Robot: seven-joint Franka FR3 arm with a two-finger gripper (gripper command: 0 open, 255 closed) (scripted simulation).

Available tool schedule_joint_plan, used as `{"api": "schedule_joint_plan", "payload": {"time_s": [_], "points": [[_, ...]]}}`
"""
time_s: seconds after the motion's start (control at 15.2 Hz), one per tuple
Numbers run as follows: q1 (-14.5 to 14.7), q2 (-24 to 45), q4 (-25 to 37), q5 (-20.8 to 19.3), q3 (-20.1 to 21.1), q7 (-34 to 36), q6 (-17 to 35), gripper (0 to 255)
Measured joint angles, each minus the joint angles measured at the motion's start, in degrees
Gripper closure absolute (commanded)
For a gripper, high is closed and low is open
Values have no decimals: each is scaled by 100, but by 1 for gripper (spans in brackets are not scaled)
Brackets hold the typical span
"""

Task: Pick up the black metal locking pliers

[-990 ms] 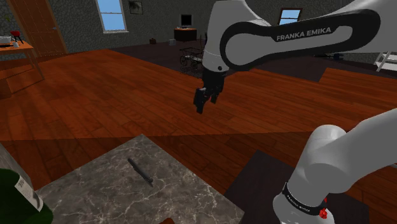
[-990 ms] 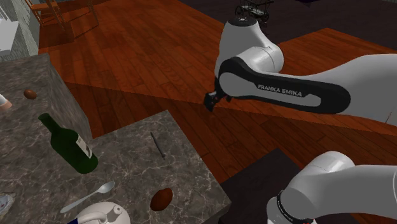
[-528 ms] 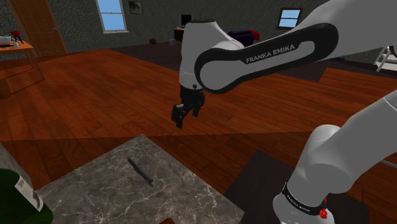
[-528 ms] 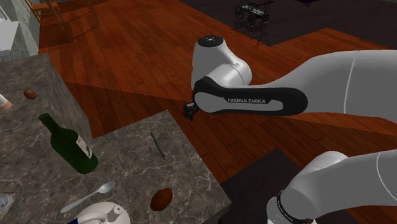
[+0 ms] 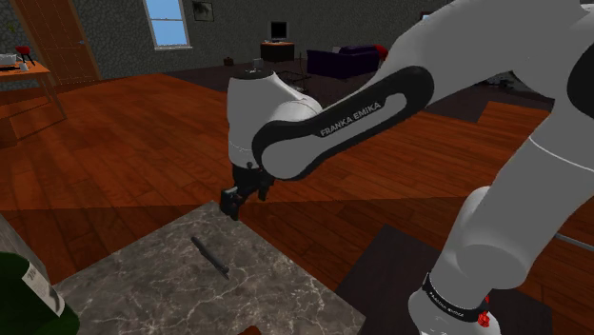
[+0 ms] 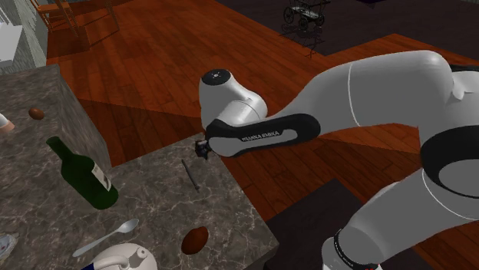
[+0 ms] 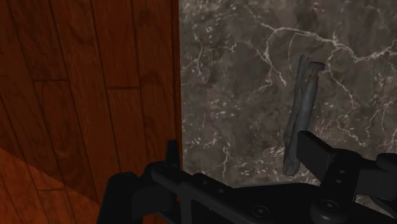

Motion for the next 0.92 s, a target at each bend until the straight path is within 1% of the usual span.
{"api": "schedule_joint_plan", "payload": {"time_s": [0.2,0.33,0.66,0.73,0.92], "points": [[13,604,304,-366,172,453,218,0],[88,1162,656,-748,287,893,330,0],[436,2285,1460,-1533,290,1723,421,0],[490,2451,1554,-1646,258,1816,464,0],[589,2657,1587,-1817,209,1996,596,0]]}}
